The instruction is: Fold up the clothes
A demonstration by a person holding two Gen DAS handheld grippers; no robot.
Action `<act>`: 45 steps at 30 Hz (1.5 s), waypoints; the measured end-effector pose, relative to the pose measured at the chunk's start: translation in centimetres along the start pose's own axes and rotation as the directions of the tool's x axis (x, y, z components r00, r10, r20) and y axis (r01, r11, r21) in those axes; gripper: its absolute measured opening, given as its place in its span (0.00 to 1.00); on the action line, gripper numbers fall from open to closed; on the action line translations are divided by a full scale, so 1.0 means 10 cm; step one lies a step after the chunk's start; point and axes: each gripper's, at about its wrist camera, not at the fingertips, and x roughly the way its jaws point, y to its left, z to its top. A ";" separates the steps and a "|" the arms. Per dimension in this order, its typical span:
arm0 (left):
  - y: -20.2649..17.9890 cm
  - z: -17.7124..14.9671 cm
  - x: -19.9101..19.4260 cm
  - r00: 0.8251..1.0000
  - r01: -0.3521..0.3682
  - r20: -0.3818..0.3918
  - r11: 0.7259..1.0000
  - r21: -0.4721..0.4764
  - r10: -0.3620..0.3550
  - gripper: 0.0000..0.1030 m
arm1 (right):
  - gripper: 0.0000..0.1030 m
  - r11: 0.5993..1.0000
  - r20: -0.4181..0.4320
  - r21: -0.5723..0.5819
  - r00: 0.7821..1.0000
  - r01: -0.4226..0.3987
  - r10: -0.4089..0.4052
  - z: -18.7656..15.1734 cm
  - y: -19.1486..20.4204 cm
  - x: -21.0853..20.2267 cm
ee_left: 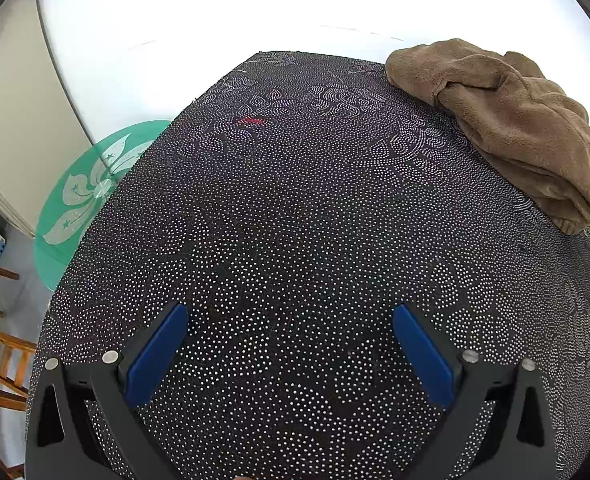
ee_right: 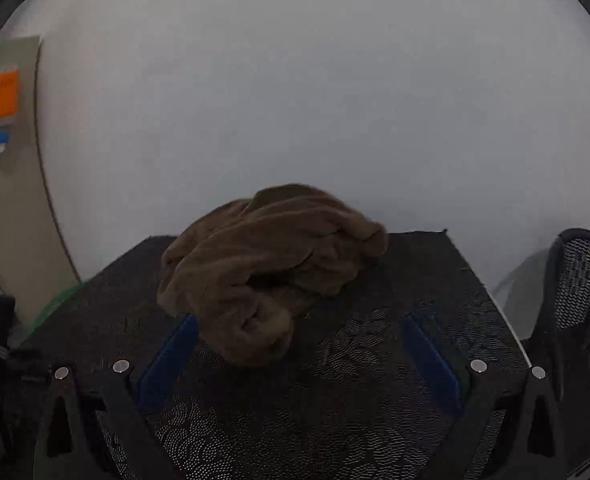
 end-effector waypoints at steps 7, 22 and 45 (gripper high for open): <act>-0.01 0.01 0.01 1.000 -0.001 -0.001 1.000 0.001 0.001 1.00 | 1.00 0.973 -0.123 -0.221 0.992 -0.067 0.040 -0.03 0.37 0.50; -0.01 0.02 0.01 1.000 -0.001 -0.001 1.000 -0.001 0.001 1.00 | 0.24 0.996 -0.253 -0.013 0.964 -0.090 0.083 0.13 0.19 1.21; 0.00 0.02 0.00 1.000 -0.001 -0.001 1.000 -0.001 0.001 1.00 | 0.11 0.600 0.027 0.329 0.643 -0.729 0.766 0.35 0.29 -0.11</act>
